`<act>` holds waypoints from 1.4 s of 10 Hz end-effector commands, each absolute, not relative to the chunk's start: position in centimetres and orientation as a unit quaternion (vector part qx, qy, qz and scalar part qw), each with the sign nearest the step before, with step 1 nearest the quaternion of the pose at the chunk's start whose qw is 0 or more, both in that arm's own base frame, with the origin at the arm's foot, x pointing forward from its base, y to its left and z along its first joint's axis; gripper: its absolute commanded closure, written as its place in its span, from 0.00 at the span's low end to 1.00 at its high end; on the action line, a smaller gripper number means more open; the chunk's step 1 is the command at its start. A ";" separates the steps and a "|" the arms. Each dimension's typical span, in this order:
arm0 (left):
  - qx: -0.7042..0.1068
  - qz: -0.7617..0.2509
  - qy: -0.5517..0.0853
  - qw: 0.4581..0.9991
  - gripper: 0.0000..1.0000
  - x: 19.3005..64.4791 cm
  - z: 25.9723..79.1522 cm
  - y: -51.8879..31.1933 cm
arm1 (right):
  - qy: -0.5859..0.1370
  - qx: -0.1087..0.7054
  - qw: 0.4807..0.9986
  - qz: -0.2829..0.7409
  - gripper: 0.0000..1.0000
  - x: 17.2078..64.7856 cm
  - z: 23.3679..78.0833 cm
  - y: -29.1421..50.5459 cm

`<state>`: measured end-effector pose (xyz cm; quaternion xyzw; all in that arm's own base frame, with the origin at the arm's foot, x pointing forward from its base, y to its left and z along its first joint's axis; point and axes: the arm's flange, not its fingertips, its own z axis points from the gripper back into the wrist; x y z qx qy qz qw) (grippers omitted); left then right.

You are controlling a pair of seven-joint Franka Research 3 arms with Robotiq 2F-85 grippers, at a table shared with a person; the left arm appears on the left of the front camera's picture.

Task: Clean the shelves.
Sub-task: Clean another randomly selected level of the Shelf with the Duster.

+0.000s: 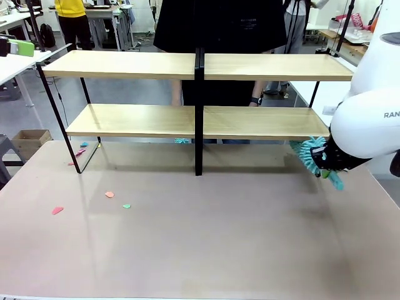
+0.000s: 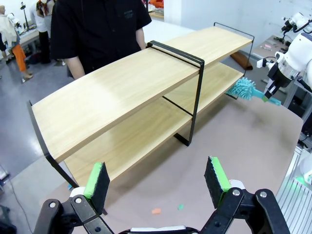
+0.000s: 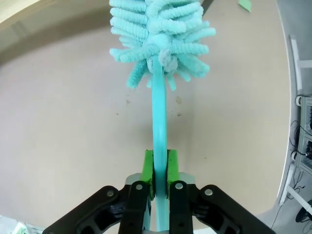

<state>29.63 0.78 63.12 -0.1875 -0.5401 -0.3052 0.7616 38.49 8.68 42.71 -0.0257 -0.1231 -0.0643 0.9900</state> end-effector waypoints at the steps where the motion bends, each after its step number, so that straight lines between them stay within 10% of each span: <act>1: -0.192 -0.305 -0.541 0.760 0.00 29.8 63.0 0.8 | -0.126 0.027 0.991 -0.040 0.88 31.2 37.3 5.9; 9: -0.192 -0.305 -0.541 0.760 0.00 29.8 63.0 0.8 | 0.036 0.287 0.924 0.250 0.88 18.0 43.2 -5.2; 14: -0.192 -0.305 -0.541 0.760 0.00 29.8 63.0 0.8 | -0.053 0.362 0.866 0.342 0.88 12.4 47.6 -13.5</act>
